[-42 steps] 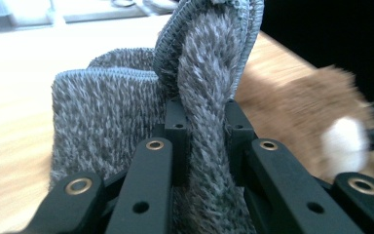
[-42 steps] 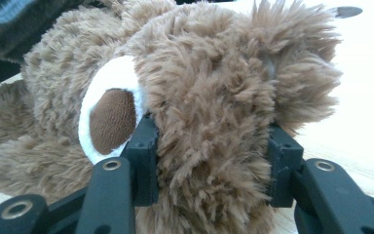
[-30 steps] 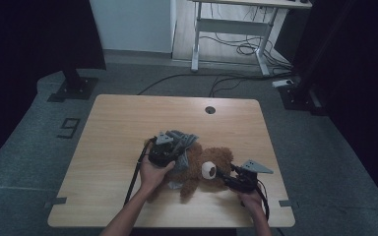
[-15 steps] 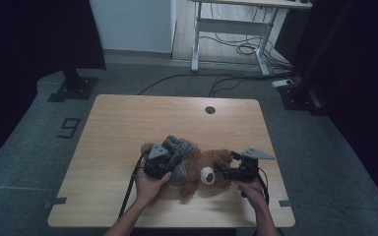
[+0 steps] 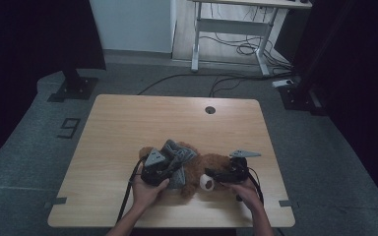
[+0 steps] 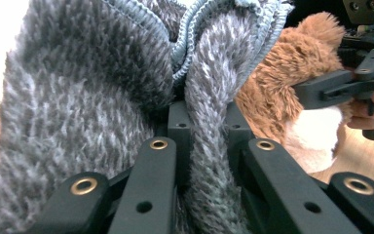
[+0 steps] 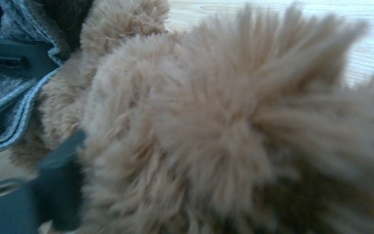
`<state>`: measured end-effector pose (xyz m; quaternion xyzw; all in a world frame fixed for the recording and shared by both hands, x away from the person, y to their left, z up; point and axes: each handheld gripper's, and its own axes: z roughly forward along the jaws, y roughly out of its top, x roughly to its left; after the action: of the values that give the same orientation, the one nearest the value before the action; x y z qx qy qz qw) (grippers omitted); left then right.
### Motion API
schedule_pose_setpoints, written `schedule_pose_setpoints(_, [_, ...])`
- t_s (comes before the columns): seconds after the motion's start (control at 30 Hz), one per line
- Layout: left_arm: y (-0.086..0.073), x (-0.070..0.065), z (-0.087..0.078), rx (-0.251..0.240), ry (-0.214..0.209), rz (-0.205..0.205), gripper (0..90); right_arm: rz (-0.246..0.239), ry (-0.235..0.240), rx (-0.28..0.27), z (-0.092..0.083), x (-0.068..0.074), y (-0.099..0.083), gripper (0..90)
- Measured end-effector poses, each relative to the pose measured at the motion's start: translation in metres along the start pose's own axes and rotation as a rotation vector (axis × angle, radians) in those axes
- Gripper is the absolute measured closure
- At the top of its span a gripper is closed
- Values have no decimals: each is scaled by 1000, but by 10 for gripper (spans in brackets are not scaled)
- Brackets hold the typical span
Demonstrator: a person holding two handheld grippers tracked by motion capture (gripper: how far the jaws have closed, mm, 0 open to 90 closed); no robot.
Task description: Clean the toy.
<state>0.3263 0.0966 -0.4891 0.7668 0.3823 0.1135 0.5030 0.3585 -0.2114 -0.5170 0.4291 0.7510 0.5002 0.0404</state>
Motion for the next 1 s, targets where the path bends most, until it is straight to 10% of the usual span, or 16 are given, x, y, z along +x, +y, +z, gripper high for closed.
schedule_pose_setpoints(0.1, [-2, 0, -2, -12, -10, -15, 792, -9, 8, -4, -5, 1, -2, 323])
schedule_pose_setpoints(0.4, [0, 3, -14, -43, -38, -49, 787, -44, -3, -101, -9, 10, -8, 507])
schedule_pose_setpoints(1.0, [23, 36, -34, -107, 34, -96, 789, -94, -24, -273, 6, 38, 27, 592])
